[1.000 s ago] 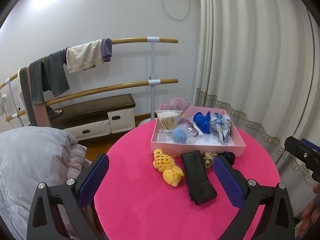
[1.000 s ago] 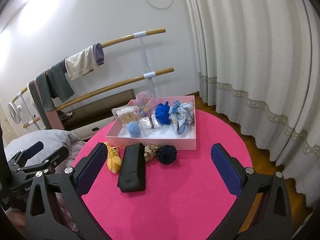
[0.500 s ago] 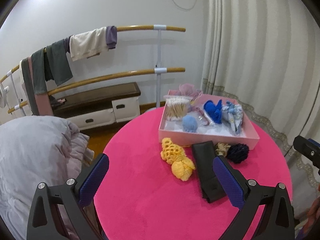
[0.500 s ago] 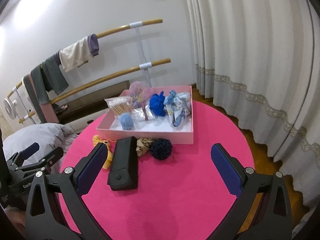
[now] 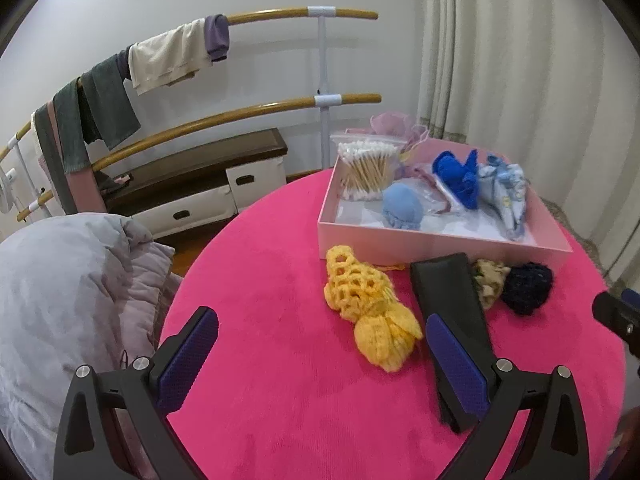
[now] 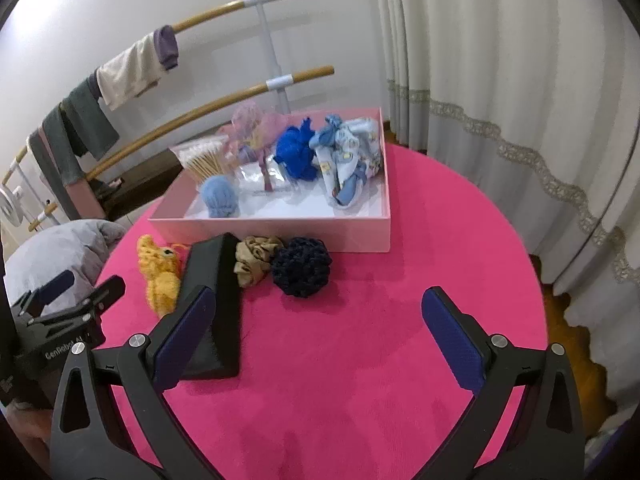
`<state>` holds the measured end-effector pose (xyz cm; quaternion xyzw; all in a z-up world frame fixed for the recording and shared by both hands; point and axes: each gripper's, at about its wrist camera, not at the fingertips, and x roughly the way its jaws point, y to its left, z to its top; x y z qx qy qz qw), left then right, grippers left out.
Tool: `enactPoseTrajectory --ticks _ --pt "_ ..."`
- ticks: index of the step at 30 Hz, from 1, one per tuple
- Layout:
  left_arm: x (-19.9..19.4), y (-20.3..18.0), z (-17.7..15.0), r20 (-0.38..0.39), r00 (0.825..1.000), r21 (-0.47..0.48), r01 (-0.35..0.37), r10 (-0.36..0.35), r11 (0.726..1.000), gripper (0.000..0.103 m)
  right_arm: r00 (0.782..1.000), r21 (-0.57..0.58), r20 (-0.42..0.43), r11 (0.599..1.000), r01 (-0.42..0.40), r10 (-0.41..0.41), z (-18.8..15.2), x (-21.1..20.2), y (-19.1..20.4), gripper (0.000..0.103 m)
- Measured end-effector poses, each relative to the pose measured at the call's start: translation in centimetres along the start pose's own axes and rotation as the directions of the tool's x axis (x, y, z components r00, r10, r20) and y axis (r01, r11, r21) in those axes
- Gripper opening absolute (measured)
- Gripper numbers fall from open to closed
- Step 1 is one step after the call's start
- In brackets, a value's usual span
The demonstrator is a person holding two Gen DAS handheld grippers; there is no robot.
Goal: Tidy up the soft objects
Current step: 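Grasp the yellow crocheted fish with the left gripper while the right grasps the navy crocheted ball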
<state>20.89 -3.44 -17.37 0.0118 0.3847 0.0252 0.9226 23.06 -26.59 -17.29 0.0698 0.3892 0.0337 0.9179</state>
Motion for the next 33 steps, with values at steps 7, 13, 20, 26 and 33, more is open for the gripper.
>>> enactPoseTrajectory --ticks 7,13,20,26,33 --pt "5.8 -0.8 1.1 -0.037 0.999 0.008 -0.028 0.028 1.0 0.103 0.998 -0.002 -0.057 1.0 0.004 -0.005 0.4 3.9 -0.3 0.103" --pt "10.1 -1.5 1.4 -0.07 0.997 0.019 -0.038 0.04 0.999 0.103 0.995 -0.009 -0.1 1.0 0.005 -0.006 0.6 6.7 -0.2 0.101" --pt "13.1 -2.0 1.7 -0.074 0.996 0.024 -0.042 0.043 0.999 0.096 0.991 0.001 -0.132 1.0 0.001 -0.001 0.8 9.5 -0.5 0.074" --pt "14.3 -1.1 1.7 -0.121 0.992 -0.002 0.025 -0.025 1.0 0.06 0.993 -0.032 -0.122 0.999 0.004 -0.008 1.1 10.2 0.3 0.069" --pt "13.7 -1.2 1.7 -0.125 0.99 0.01 0.065 -0.063 0.998 0.032 0.993 -0.018 -0.112 0.999 -0.047 0.045 0.7 9.4 0.2 0.02"
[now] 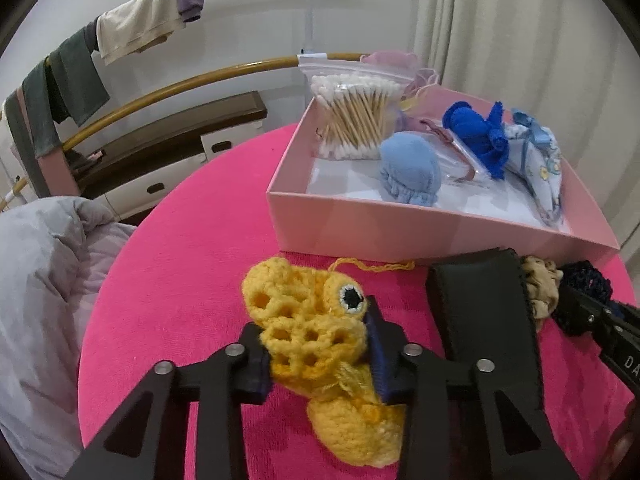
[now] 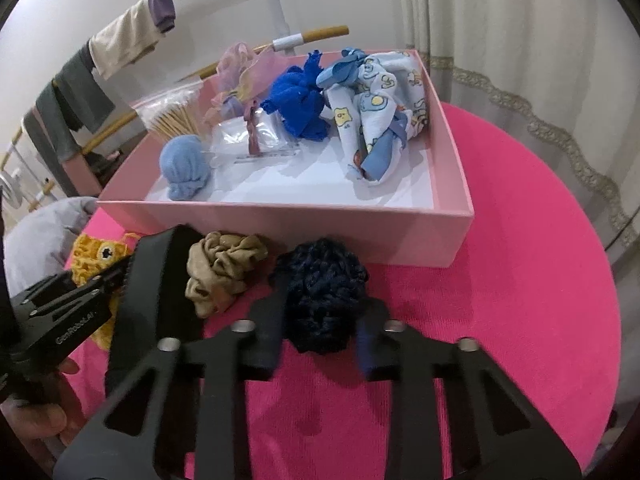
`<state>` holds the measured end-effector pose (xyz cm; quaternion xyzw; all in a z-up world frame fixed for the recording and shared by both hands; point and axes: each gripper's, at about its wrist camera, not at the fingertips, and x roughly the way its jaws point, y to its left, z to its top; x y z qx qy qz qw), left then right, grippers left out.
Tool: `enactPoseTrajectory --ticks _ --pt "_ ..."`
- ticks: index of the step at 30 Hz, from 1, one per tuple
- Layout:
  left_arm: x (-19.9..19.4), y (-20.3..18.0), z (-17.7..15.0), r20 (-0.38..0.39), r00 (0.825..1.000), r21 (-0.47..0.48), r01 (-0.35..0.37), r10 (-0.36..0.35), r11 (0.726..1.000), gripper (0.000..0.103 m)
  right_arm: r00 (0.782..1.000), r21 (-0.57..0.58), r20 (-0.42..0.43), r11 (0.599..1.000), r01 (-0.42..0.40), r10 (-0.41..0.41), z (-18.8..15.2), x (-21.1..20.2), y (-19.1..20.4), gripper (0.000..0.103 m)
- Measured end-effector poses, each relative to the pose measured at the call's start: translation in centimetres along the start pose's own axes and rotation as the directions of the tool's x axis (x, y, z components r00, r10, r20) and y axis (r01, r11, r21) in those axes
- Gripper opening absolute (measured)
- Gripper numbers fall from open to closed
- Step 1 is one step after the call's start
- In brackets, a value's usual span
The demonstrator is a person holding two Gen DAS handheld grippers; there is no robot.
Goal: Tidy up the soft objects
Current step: 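Grasp the yellow crocheted fish with the left gripper while the right grasps the navy crocheted ball, then lower the fish and navy ball into the pink box, open both grippers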
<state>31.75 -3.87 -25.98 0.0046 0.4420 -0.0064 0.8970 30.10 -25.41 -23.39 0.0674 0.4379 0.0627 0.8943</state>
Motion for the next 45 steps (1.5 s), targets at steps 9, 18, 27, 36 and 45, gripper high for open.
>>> enactPoseTrajectory --ticks 9,18,27,36,45 --pt "-4.2 0.7 -1.3 0.041 0.999 -0.015 -0.015 0.016 1.0 0.028 0.999 0.02 0.027 1.0 0.022 -0.022 -1.4 -2.8 -1.1 0.017" --pt "-10.0 -0.3 -3.5 0.073 0.997 0.017 -0.004 0.003 1.0 0.028 0.998 0.003 0.057 1.0 0.023 -0.023 -2.3 -6.1 -0.6 0.017" --pt "-16.0 -1.3 -5.4 0.126 0.992 0.04 0.008 -0.013 0.999 0.028 0.995 -0.025 0.095 1.0 -0.015 0.018 -3.2 -9.2 1.1 0.017" --pt "-20.2 -1.3 -5.8 0.165 0.986 0.03 0.014 -0.018 0.999 0.028 0.99 -0.061 0.135 0.997 -0.038 0.046 -3.1 -12.0 2.7 0.017" --pt "-22.3 -2.1 -2.9 0.229 0.973 0.042 0.015 -0.024 0.999 0.028 0.979 -0.108 0.196 0.993 -0.044 0.064 0.3 -14.1 3.8 0.018"
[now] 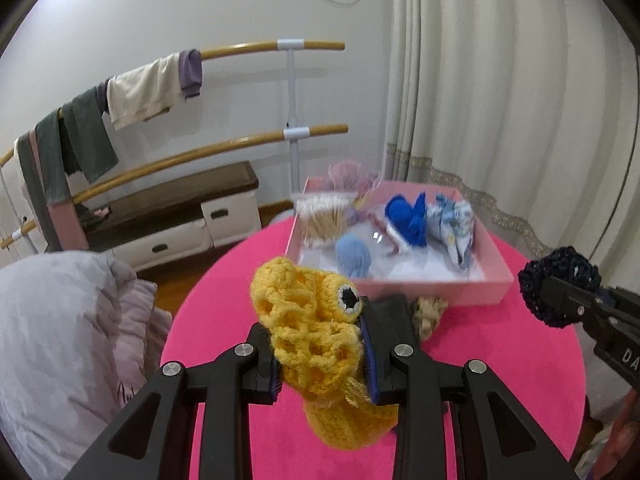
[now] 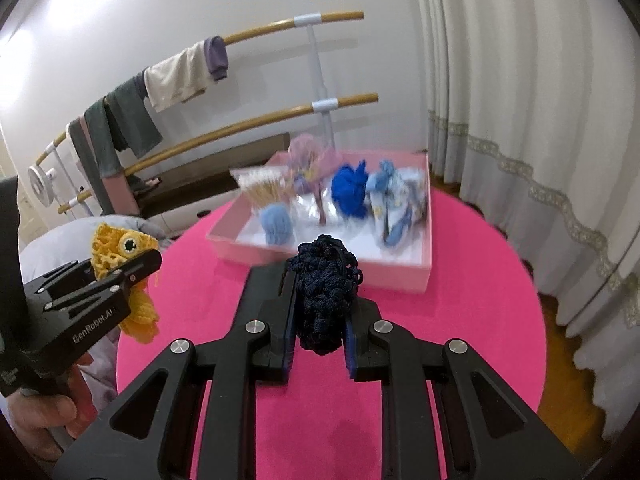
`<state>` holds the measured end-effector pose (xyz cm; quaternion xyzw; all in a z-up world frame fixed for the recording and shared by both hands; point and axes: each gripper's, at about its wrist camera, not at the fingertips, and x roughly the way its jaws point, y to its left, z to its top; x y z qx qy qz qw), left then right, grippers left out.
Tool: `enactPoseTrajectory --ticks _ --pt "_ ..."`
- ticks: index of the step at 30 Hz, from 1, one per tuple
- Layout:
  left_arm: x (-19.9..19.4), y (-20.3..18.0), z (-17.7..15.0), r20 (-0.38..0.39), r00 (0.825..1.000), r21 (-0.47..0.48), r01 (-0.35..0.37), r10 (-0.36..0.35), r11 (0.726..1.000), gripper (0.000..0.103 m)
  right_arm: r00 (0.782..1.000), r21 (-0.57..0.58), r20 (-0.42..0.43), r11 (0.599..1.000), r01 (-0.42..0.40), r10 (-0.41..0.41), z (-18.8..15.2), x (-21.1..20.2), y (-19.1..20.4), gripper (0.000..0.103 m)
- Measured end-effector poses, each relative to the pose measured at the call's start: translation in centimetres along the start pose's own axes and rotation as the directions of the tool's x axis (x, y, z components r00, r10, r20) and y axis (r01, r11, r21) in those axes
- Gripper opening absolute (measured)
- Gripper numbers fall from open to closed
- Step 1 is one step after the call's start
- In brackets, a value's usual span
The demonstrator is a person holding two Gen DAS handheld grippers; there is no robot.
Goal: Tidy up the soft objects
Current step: 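Lower the fish and navy ball into the pink box, open both grippers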
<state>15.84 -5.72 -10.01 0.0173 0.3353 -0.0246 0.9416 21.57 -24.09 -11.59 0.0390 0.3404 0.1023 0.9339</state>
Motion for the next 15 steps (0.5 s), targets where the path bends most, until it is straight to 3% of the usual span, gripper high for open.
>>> enactPoseTrajectory --ticks 6,15 --pt "0.9 -0.4 4.0 0.039 0.999 -0.008 0.026 -0.026 1.0 0.028 0.999 -0.031 0.047 1.0 0.0 0.002 4.8 0.1 -0.2 0.018" --pt "4.3 -1.8 8.5 0.056 0.998 0.014 0.036 -0.037 0.999 0.028 0.999 -0.057 0.031 0.998 0.014 -0.012 9.4 2.9 -0.5 0.02"
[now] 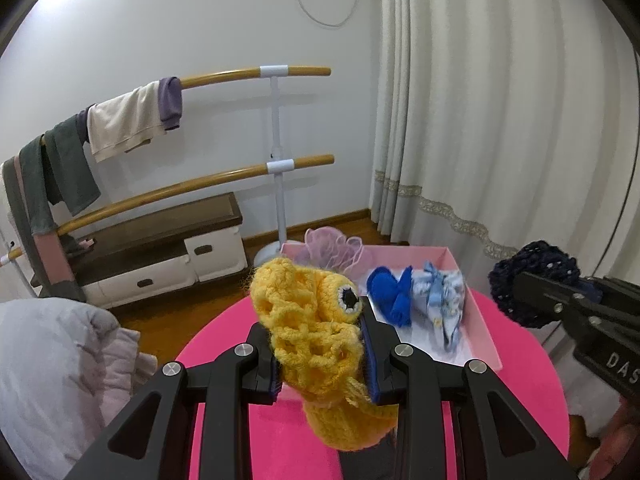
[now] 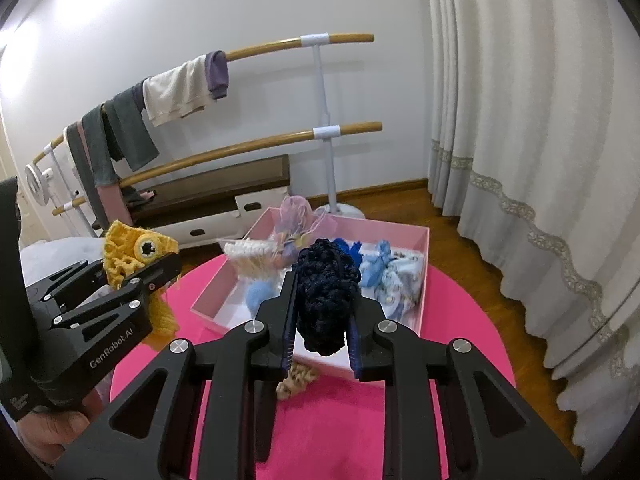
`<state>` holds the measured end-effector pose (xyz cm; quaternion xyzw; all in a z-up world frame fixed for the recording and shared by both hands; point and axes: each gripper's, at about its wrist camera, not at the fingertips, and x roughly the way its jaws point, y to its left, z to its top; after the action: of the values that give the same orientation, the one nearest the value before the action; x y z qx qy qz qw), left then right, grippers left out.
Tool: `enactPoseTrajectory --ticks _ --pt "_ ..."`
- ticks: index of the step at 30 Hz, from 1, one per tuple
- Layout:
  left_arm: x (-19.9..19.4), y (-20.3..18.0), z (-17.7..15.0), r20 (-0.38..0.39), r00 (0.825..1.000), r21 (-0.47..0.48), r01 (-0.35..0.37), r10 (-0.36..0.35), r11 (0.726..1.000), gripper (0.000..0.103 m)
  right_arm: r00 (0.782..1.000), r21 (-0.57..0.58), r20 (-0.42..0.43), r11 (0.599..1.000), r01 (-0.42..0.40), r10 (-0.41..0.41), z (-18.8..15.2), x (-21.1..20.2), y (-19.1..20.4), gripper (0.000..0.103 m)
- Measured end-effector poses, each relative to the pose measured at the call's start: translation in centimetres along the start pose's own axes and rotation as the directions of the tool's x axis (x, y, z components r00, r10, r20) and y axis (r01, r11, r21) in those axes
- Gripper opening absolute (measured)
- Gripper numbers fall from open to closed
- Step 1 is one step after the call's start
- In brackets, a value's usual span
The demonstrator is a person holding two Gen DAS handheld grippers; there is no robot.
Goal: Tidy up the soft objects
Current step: 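Lower the fish and navy ball into the pink box, open both grippers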
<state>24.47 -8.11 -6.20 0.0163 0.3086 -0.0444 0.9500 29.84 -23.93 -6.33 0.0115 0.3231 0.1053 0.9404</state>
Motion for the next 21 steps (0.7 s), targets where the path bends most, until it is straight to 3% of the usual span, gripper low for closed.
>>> enactPoseTrajectory --ticks 21 --pt "14.2 -0.5 5.8 -0.082 0.996 -0.025 0.032 -0.034 0.999 0.028 0.996 0.044 -0.093 0.999 -0.013 0.017 1.5 7.8 -3.1 0.02"
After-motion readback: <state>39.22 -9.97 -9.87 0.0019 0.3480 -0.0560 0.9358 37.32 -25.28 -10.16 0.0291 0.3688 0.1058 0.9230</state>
